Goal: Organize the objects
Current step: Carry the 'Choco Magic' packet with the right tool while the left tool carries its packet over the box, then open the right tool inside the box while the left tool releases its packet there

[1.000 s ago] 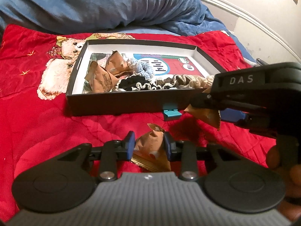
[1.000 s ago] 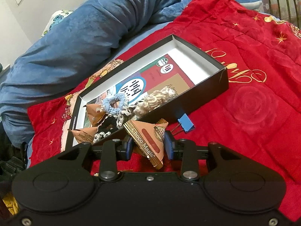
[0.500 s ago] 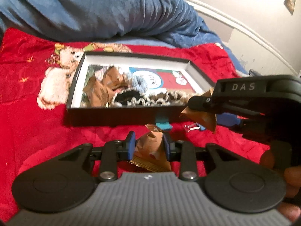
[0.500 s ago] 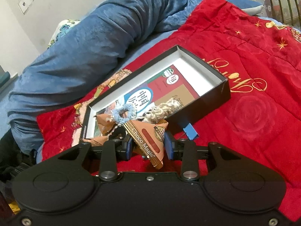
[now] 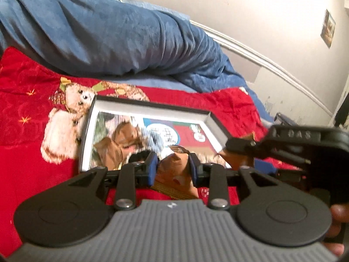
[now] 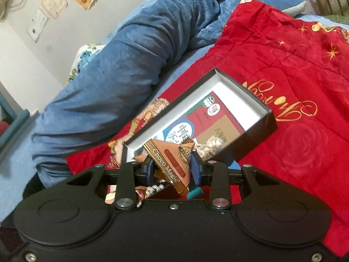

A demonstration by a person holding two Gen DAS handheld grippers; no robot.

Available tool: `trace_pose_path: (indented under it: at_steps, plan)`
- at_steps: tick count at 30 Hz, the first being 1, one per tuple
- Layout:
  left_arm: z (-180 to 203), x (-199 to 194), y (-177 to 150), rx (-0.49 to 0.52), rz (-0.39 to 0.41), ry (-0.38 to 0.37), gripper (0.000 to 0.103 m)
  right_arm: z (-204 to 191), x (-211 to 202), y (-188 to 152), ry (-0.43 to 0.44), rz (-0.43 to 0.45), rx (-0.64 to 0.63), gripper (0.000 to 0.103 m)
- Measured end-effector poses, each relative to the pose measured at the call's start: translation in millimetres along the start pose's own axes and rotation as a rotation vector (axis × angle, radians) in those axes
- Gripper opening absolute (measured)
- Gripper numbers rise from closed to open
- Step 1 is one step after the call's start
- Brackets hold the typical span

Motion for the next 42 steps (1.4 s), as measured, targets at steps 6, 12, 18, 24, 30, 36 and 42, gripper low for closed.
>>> trace_pose_path:
  at_steps: [6,12,18,24,30,36,42]
  plan:
    - [-5.0,17.2,22.1,0.002,0.017,-0.009,0.035,-0.8,14.7,27.2,0.006,0.012,-0.013,0.033]
    - [1.8,73.1,44.3,0.005,-0.044,0.043,0.035,19.0,53.8,50.7,-0.004,0.032,-0.029,0.033]
    - [6.0,125.6,45.8,0.011,-0.075,0.040,0.036,45.3,106.0,56.3,-0.034,-0.004,-0.040,0.033]
    - [9.5,174.4,39.2,0.047,-0.123,0.043,0.041,52.7,132.9,51.9,-0.070,-0.017,-0.066,0.036]
    - [10.6,173.8,36.4,0.092,-0.131,0.054,0.056,58.1,140.4,47.0,-0.096,-0.049,-0.091,0.040]
    - [-0.1,117.2,60.3,-0.014,-0.024,0.052,0.079,45.1,107.0,60.0,0.015,-0.002,-0.061,0.086]
    - [20.9,36.6,38.2,0.067,0.066,0.175,0.085,25.0,41.6,65.1,0.010,0.133,-0.217,0.099]
Point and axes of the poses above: each gripper's, at about its wrist camera, not at the fingertips, and x roughly the way its jaws point, z to its right, y to its top, the point moved 5 cm from there along x, roughly the way its jaws point, and after that the axes turned 3 degrees about z, right-handed, at the moved point
